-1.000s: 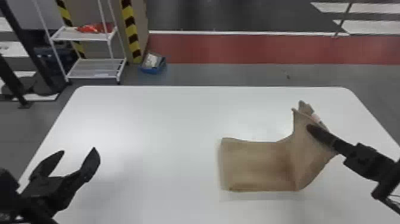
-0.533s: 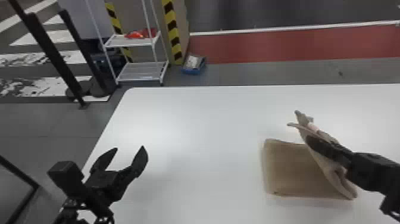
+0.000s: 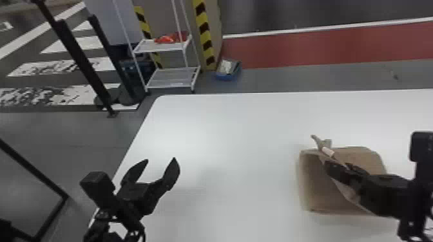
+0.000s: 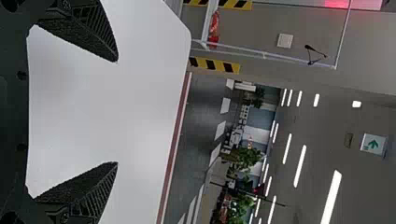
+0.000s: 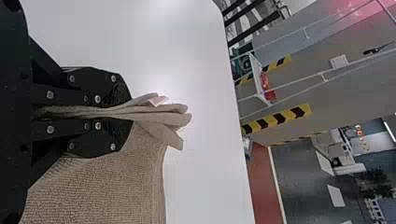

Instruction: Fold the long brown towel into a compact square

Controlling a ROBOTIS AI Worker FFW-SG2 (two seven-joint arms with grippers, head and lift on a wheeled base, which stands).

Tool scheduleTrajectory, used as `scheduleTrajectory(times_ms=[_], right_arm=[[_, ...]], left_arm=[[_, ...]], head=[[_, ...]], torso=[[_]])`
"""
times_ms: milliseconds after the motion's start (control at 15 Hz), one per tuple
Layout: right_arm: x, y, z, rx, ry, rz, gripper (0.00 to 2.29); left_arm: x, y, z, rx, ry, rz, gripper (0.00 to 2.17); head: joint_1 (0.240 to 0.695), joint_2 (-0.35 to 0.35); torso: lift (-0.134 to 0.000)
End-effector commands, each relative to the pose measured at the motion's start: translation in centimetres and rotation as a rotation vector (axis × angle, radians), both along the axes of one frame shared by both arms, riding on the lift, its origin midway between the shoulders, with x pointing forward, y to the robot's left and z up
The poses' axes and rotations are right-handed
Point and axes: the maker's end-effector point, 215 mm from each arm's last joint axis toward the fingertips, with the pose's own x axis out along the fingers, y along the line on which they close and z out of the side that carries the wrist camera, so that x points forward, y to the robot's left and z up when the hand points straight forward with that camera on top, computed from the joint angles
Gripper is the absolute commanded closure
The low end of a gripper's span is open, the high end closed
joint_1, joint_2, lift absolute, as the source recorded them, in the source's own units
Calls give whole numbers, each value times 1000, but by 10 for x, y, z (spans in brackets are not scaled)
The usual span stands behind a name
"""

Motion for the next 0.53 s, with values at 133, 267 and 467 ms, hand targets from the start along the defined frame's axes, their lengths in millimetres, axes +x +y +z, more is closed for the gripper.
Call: scheduleTrajectory(times_ms=[133,267,467], right_arm=[[-10,26,-12,0,27,50,-2],[-7,30,2,42,-24,54,29],[1,25,12,44,-65,41,441]], left_arm=[[0,0,-1,-3,0,2,83],[-1,1,-2,-4,1,3,83],[-1,0,-1,-5,-1,-1,83]], head=[[695,293],[695,305],[695,314]], torso=[[-123],[-123],[-123]])
